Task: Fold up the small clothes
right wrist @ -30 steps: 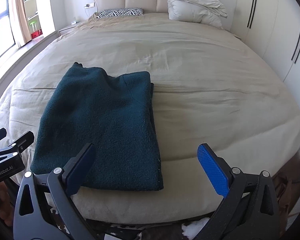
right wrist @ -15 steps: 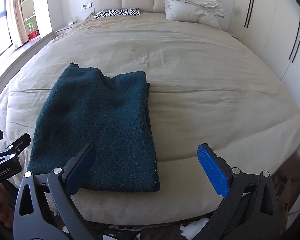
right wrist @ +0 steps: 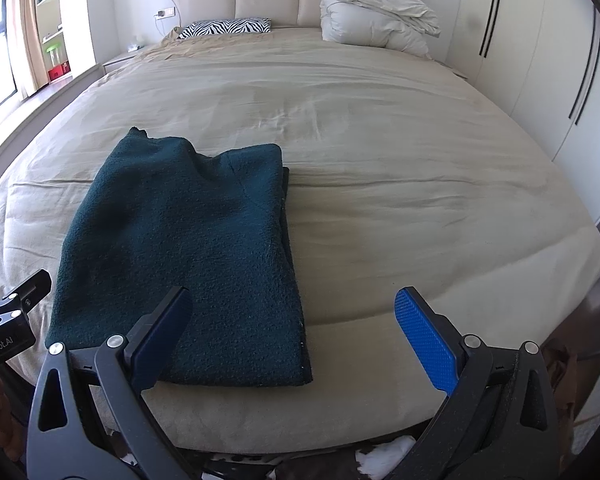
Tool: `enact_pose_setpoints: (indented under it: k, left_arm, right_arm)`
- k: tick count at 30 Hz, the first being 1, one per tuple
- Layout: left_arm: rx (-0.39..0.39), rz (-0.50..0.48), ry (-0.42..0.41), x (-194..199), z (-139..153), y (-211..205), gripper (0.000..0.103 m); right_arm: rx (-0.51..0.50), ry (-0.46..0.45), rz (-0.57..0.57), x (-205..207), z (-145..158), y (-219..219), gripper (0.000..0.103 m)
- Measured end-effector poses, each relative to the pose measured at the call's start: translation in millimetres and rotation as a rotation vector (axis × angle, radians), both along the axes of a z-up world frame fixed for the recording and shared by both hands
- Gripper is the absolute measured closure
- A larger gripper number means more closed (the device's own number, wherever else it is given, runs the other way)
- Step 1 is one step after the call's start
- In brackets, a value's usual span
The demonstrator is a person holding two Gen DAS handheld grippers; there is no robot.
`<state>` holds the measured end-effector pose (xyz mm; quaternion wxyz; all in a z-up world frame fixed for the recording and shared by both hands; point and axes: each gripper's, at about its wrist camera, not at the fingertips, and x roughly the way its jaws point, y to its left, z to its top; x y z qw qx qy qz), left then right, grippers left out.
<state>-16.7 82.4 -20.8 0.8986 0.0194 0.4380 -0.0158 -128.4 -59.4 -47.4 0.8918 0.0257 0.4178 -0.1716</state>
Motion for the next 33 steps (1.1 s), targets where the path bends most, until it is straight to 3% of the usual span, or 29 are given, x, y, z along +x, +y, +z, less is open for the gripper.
enact_pose_setpoints:
  k: [33]
  left_arm:
    - [-0.002,-0.003,0.008,-1.4,-3.3,-0.8,0.000]
  right_arm:
    - [0.009,-0.004,-0.024,-3.8,-2.8,0.1,0.000]
